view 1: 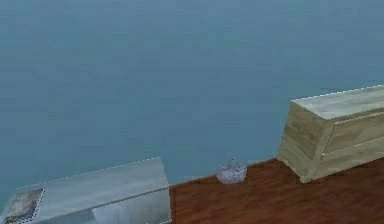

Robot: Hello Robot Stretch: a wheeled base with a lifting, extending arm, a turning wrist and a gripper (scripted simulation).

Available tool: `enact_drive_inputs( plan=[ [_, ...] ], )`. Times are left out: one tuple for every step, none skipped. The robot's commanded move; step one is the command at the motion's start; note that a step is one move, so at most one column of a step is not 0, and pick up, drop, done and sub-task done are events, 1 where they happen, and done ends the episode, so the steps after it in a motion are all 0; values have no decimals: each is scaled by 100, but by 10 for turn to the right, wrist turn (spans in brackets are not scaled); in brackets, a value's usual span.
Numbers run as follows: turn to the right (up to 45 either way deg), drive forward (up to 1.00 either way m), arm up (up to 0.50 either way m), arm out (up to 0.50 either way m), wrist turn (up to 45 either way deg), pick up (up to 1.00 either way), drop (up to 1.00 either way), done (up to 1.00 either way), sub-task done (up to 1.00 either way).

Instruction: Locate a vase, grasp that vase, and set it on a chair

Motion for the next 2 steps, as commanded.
enact_drive_inputs(
  plan=[
    [0, 0, 0, -10, 0, 0, 0, 0, 0],
    [0, 0, 0, 0, 0, 0, 0, 100, 0]
  ],
)
